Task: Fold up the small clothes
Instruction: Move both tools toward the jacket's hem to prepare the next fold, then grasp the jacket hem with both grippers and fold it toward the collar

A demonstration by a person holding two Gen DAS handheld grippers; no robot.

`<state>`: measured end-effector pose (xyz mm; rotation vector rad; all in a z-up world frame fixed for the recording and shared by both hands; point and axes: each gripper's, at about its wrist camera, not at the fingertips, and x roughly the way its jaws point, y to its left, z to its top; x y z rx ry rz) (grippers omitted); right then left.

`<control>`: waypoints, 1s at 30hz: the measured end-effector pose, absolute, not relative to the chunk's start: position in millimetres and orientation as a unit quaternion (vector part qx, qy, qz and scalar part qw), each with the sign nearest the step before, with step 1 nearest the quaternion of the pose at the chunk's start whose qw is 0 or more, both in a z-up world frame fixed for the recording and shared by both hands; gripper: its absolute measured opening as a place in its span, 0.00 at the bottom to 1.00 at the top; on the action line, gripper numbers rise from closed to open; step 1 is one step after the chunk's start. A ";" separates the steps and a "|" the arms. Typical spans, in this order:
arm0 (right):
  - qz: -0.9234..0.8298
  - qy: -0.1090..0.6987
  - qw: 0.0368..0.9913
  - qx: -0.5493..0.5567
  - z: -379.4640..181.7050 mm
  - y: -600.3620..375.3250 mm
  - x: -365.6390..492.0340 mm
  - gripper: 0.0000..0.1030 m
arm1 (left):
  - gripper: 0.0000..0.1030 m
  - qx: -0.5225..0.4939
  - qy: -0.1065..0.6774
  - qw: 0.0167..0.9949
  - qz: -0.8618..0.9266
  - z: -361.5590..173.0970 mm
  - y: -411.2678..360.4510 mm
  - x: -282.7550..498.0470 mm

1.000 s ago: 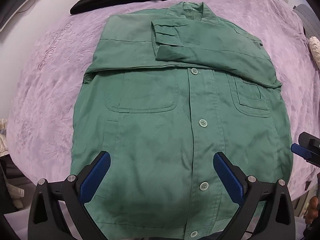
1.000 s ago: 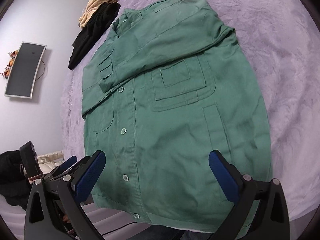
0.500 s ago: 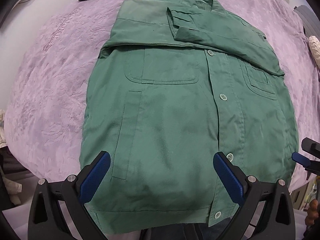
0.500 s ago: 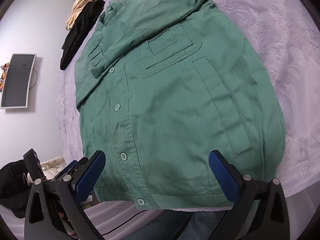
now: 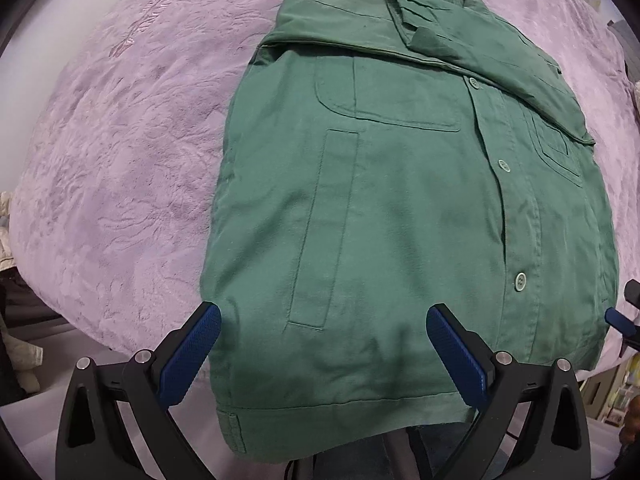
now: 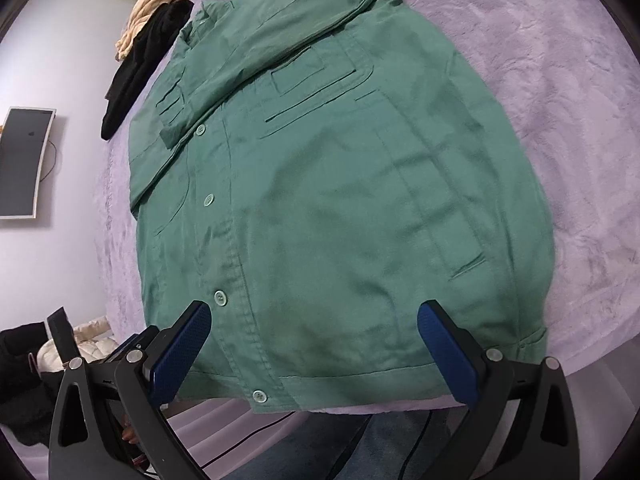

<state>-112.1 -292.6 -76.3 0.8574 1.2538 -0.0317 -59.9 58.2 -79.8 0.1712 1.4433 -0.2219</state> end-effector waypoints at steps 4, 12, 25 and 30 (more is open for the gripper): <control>-0.078 0.555 0.745 0.363 -73.4 -333.0 -123.6 1.00 | 1.00 0.057 0.662 0.742 -0.092 -88.8 86.5 -57.2; -0.135 0.539 0.716 0.423 -108.4 -406.0 -155.3 1.00 | 1.00 -0.057 0.703 0.702 -0.097 -123.3 139.9 -44.2; 0.070 0.522 0.632 0.568 -150.9 -345.9 -171.2 1.00 | 1.00 -0.004 0.722 0.665 -0.190 -139.6 106.2 -77.1; 0.063 0.505 0.626 0.591 -159.1 -334.0 -174.2 1.00 | 1.00 -0.015 0.729 0.659 -0.182 -145.7 107.6 -78.9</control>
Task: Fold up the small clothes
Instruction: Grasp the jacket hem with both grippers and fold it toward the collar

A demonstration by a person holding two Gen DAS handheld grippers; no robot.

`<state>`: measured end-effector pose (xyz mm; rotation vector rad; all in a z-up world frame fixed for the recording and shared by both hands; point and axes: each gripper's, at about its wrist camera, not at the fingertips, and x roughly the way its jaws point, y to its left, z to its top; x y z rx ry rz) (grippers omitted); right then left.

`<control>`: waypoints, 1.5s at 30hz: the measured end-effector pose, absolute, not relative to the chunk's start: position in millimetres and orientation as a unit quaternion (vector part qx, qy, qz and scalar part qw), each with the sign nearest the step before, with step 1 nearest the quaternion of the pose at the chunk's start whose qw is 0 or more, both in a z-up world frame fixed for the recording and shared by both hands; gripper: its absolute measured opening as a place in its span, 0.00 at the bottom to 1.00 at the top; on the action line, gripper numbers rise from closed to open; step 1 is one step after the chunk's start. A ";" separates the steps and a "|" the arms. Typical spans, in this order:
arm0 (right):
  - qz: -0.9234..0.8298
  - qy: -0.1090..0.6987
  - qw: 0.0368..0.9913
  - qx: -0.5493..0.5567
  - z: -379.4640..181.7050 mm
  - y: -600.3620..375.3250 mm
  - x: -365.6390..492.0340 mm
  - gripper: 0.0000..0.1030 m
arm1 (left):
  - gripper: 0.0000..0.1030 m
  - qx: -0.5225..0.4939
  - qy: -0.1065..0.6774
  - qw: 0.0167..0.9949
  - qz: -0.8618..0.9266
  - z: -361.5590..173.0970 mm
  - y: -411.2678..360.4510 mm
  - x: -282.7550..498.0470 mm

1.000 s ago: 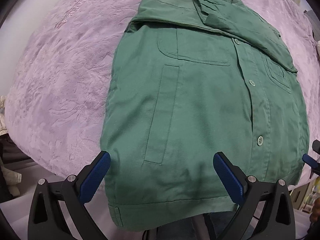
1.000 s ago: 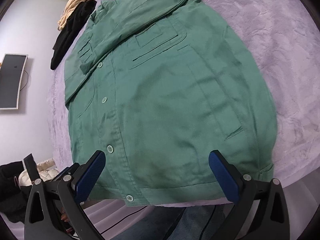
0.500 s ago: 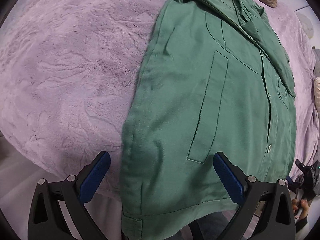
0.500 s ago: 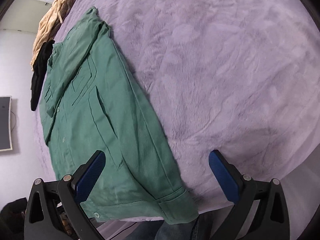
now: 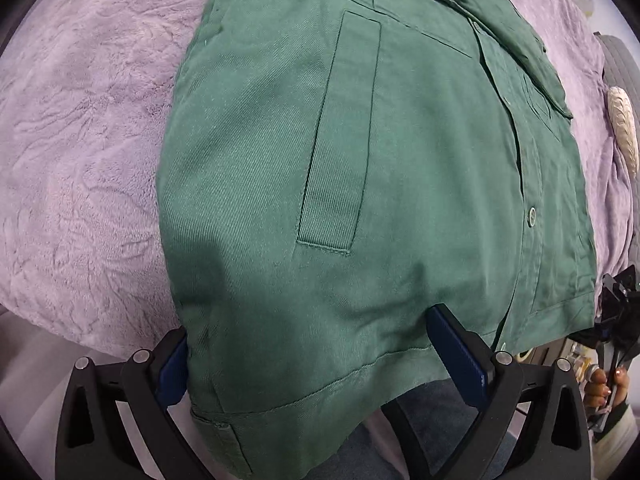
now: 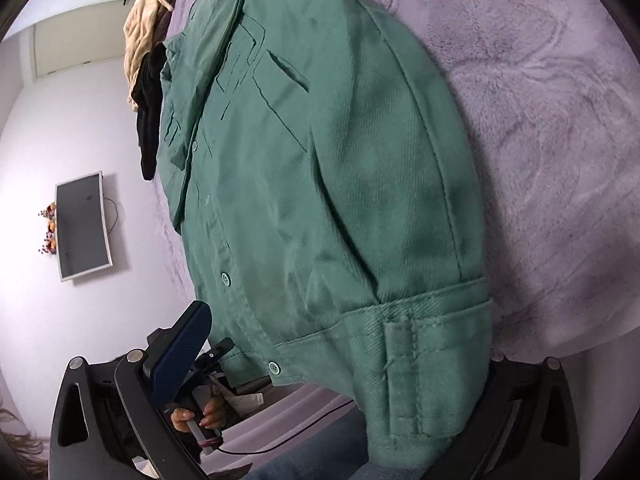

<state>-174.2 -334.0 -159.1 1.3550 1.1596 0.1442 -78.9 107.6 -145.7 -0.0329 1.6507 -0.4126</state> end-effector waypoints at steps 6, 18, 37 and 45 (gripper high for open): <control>0.089 0.481 0.622 0.612 -154.6 -322.1 -176.5 1.00 | 1.00 -0.026 0.733 0.652 -0.192 -148.5 106.4 -80.5; 0.038 0.480 0.623 0.616 -150.3 -318.0 -178.8 0.16 | 0.23 -0.053 0.716 0.666 -0.200 -120.3 123.6 -95.7; 0.201 0.345 0.689 0.604 -24.3 -368.8 -38.8 0.15 | 0.19 -0.234 0.574 0.736 -0.273 17.5 108.0 55.6; 0.193 0.369 0.702 0.577 -24.8 -415.8 109.8 0.15 | 0.19 -0.210 0.536 0.789 -0.215 9.5 43.9 179.4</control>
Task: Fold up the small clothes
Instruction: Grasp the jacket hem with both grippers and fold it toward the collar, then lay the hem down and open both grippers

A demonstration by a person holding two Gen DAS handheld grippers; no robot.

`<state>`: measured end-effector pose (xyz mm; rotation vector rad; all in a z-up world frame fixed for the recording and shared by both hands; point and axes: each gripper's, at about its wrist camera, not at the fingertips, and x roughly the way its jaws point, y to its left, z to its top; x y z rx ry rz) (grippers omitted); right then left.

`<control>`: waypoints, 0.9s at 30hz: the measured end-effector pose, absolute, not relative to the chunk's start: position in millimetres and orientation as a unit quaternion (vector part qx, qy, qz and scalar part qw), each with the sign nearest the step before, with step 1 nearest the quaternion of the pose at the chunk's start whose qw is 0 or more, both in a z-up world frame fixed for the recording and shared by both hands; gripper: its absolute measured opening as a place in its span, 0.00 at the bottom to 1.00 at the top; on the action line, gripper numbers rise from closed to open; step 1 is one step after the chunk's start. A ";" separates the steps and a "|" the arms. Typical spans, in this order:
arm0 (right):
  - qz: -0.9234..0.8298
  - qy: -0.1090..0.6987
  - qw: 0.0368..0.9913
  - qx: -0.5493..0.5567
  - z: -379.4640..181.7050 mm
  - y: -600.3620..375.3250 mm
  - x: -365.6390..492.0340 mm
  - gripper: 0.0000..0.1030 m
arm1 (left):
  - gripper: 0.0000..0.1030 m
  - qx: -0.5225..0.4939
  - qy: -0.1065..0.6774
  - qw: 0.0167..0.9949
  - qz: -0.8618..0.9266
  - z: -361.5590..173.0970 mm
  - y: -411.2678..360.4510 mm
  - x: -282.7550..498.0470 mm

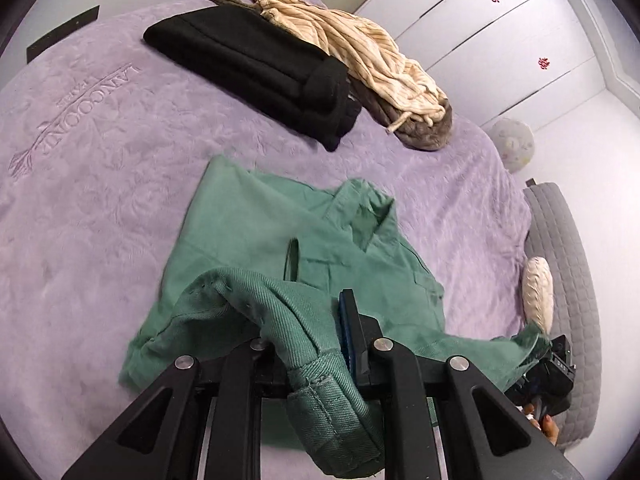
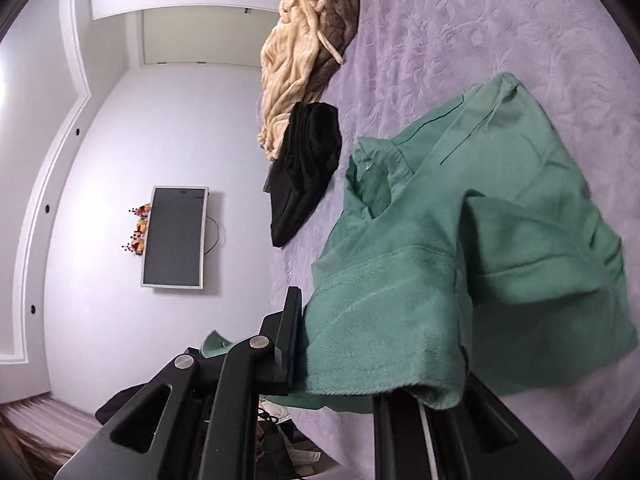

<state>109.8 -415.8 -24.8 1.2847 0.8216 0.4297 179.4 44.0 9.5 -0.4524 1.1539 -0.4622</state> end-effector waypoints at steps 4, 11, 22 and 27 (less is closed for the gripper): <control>0.169 0.405 0.690 0.576 -65.9 -432.2 175.9 0.15 | 0.19 -0.172 0.547 0.803 -0.166 -27.6 18.0 231.3; 0.135 0.441 0.668 0.584 -134.1 -444.1 233.2 0.16 | 0.19 -0.118 0.588 0.792 -0.116 -90.4 0.0 267.5; 0.138 0.433 0.754 0.475 -69.6 -457.6 225.2 0.85 | 1.00 -0.026 0.539 0.839 -0.075 -42.5 -2.1 246.4; 0.056 0.470 0.821 0.320 -55.0 -458.4 214.5 0.85 | 1.00 0.013 0.543 0.837 -0.065 -45.8 -3.2 241.1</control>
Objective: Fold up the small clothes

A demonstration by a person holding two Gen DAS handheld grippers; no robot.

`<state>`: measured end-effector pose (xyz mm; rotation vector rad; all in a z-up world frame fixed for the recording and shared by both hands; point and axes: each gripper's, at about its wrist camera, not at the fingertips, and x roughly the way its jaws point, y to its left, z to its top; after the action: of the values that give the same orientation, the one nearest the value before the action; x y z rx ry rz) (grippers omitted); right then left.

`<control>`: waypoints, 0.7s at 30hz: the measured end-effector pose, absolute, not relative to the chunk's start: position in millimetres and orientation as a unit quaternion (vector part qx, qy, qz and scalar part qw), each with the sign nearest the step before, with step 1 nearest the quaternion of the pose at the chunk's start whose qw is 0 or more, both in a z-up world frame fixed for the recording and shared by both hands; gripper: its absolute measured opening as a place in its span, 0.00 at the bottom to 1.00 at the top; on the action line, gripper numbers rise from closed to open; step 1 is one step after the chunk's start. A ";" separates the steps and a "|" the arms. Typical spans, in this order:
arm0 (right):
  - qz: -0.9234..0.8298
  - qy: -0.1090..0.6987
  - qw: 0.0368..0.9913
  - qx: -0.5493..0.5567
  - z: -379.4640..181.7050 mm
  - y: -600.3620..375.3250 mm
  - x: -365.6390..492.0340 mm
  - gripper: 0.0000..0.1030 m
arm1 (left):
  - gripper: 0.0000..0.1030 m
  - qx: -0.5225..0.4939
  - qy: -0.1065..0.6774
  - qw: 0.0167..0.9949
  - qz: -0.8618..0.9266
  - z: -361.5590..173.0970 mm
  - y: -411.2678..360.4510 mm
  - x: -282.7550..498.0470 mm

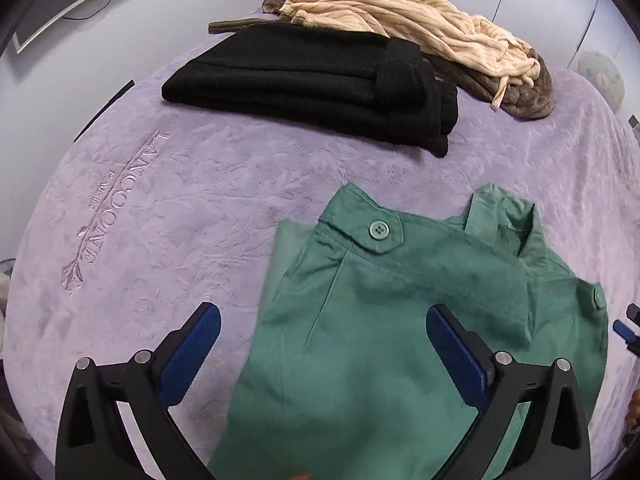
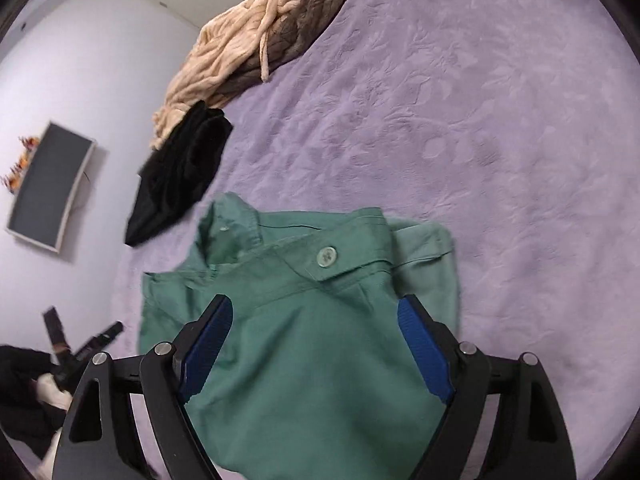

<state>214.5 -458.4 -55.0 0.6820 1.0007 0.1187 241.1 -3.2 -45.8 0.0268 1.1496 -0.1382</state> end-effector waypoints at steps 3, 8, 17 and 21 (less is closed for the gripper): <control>0.023 0.513 0.822 0.247 -74.2 -449.7 217.8 0.85 | 1.00 0.025 0.563 0.824 -0.059 -68.0 -9.5 235.9; 0.022 0.532 0.808 0.252 -97.3 -447.3 232.8 0.04 | 1.00 0.037 0.579 0.812 -0.062 -98.5 -34.5 226.1; -0.020 0.519 0.810 0.273 -120.1 -484.4 238.4 0.07 | 1.00 0.075 0.564 0.822 -0.019 -126.6 -30.2 230.0; -0.037 0.511 0.799 0.314 -124.8 -498.9 227.2 0.31 | 1.00 0.092 0.563 0.822 0.008 -119.9 -17.6 232.5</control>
<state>227.2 -498.9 -124.8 0.6746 1.0956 -0.0786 232.5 -17.6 -119.9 0.1952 1.1971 0.0176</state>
